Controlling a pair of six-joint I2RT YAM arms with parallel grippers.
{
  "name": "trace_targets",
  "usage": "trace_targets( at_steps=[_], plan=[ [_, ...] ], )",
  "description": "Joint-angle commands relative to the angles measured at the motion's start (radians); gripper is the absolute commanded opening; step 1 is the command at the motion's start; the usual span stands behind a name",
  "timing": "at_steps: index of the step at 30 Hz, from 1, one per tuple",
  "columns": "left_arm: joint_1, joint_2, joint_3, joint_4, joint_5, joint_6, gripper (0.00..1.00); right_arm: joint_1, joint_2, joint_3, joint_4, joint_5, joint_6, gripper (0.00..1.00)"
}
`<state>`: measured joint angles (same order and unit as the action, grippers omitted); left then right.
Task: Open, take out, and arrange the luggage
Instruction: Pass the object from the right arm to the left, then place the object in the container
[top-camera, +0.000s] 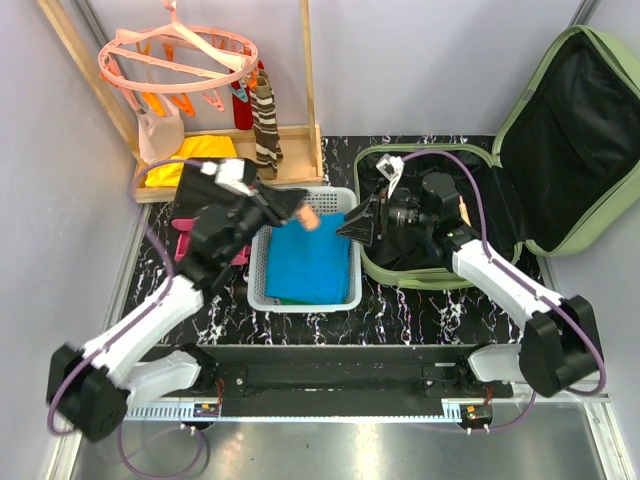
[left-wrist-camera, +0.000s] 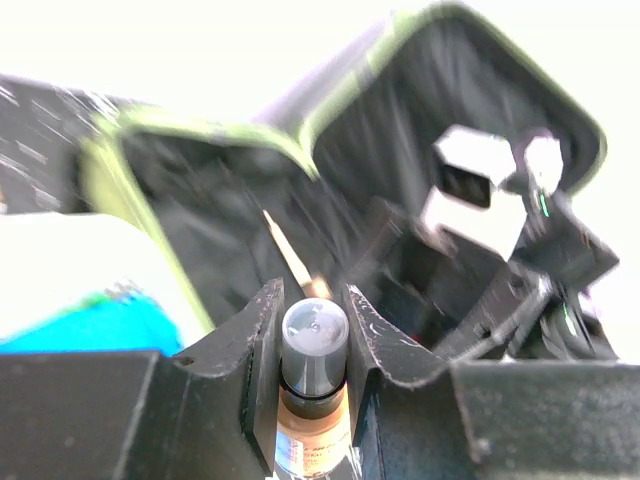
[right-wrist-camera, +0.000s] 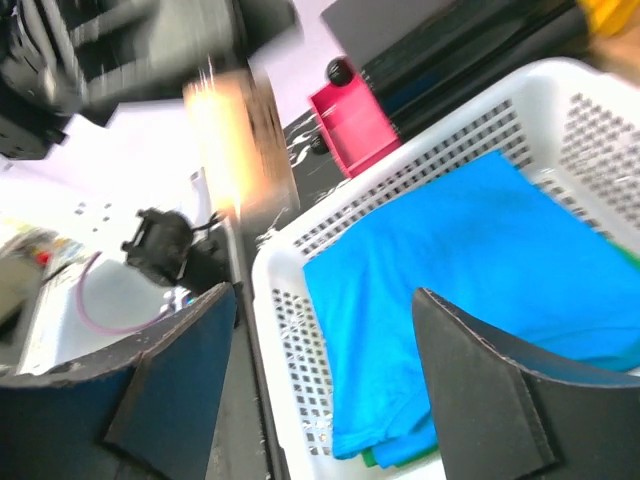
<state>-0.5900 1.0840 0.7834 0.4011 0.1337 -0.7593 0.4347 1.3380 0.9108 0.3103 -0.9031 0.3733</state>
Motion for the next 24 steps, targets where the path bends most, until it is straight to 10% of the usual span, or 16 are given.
trace_targets(
  at_steps=[1, 10, 24],
  plan=[
    [0.146, -0.200, -0.080, -0.101, -0.129, -0.029, 0.00, -0.004, -0.089, 0.036, -0.069, 0.110, -0.085, 0.80],
    [0.456, -0.450, -0.263, -0.320, -0.234, -0.057, 0.00, -0.004, -0.158, 0.000, -0.096, 0.248, -0.113, 0.82],
    [0.613, -0.401, -0.429, -0.114, -0.129, -0.153, 0.00, -0.004, -0.257, -0.047, -0.129, 0.222, -0.154, 0.82]
  ],
)
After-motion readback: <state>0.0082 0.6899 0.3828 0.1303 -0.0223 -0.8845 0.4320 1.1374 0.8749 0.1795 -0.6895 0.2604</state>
